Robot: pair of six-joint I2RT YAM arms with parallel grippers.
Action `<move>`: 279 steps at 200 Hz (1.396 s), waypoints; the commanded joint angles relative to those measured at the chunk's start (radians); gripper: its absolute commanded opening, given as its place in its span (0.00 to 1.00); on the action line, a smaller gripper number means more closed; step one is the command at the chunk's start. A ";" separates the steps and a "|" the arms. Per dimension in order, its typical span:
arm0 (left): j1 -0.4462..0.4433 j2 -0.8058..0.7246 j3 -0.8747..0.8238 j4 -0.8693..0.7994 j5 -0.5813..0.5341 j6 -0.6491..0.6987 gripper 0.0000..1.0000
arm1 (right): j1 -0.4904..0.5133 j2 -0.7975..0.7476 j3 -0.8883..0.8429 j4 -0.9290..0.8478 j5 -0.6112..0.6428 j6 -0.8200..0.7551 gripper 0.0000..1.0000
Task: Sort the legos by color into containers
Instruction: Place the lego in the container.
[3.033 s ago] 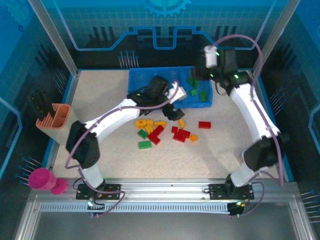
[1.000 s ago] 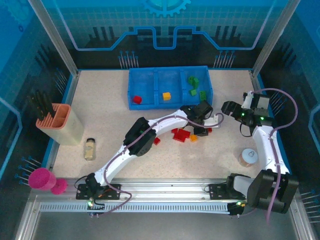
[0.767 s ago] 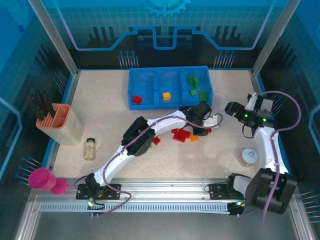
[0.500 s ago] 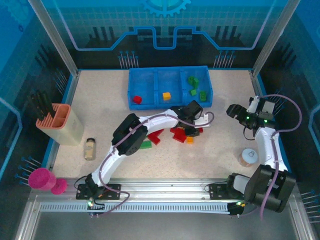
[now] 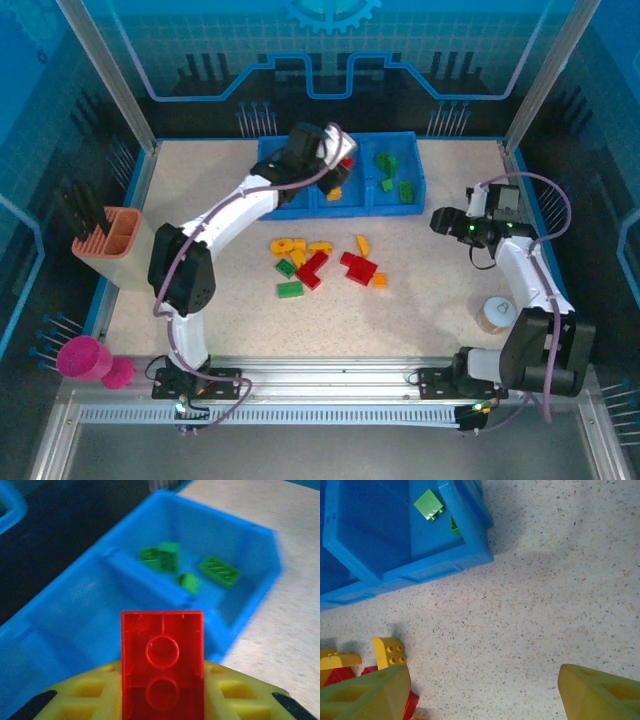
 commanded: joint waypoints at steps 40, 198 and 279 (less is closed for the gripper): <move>0.165 0.190 0.197 -0.170 -0.143 -0.279 0.25 | 0.088 0.039 0.097 -0.094 0.063 -0.077 0.77; 0.225 0.503 0.368 -0.346 -0.161 -0.468 0.30 | 0.115 0.027 0.135 -0.152 0.094 -0.110 0.80; 0.223 0.468 0.322 -0.291 -0.153 -0.475 0.47 | 0.126 0.031 0.121 -0.150 0.091 -0.108 0.80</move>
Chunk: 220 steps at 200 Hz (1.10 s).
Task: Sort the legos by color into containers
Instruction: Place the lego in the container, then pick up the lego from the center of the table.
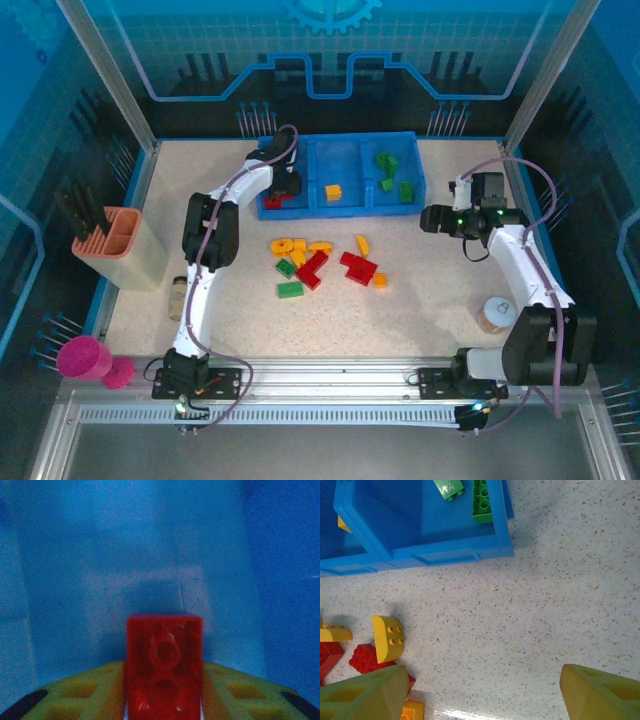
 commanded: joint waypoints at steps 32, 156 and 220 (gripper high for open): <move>0.003 -0.114 -0.060 0.088 0.006 -0.003 0.52 | 0.033 0.005 0.002 -0.011 0.009 -0.008 0.81; -0.129 -0.603 -0.379 0.094 0.014 0.197 0.48 | 0.090 0.029 0.013 0.009 0.038 0.016 0.81; -0.326 -0.801 -0.716 -0.065 -0.053 -0.025 0.56 | 0.124 0.034 -0.006 0.031 0.019 0.019 0.81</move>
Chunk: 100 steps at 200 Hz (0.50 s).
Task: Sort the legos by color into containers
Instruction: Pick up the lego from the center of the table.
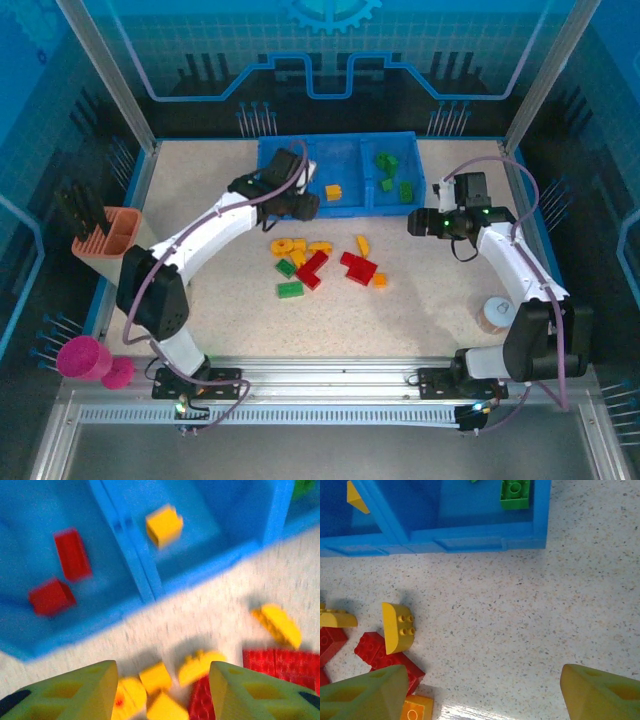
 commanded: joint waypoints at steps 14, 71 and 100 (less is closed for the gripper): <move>-0.108 -0.078 -0.153 -0.053 -0.007 -0.111 0.59 | 0.032 0.019 -0.013 0.034 -0.029 0.020 0.81; -0.138 -0.039 -0.258 0.058 0.069 0.042 0.65 | 0.056 0.058 -0.009 0.041 -0.022 0.025 0.81; -0.144 0.006 -0.269 0.107 0.100 0.097 0.65 | 0.062 0.052 -0.011 0.042 -0.020 0.030 0.81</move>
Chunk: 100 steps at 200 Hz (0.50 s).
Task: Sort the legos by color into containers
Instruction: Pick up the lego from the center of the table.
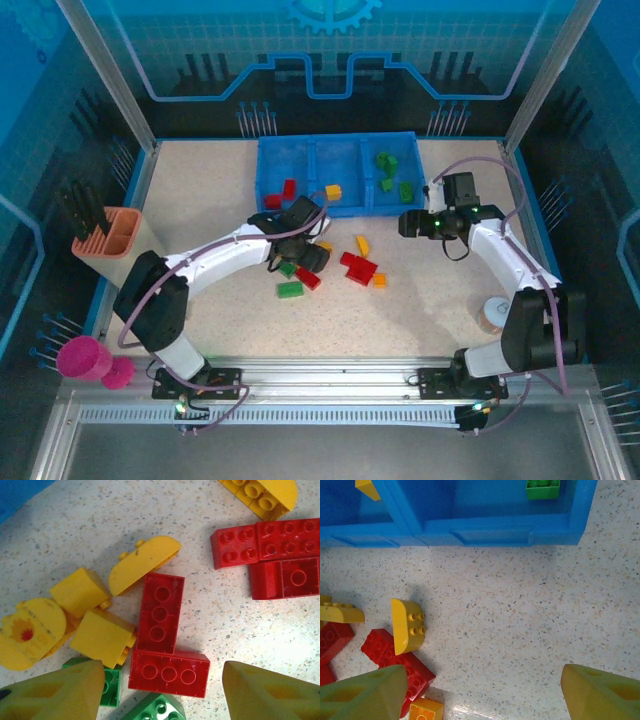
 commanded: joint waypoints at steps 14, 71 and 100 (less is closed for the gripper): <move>-0.005 0.053 -0.015 0.084 0.070 0.091 0.65 | 0.020 -0.005 -0.007 0.001 0.000 0.012 0.82; -0.013 0.128 0.003 0.069 0.084 0.129 0.65 | 0.020 -0.013 -0.001 -0.014 0.022 0.007 0.83; -0.013 0.150 -0.010 0.095 0.062 0.130 0.64 | 0.021 -0.018 0.000 -0.020 0.021 0.003 0.83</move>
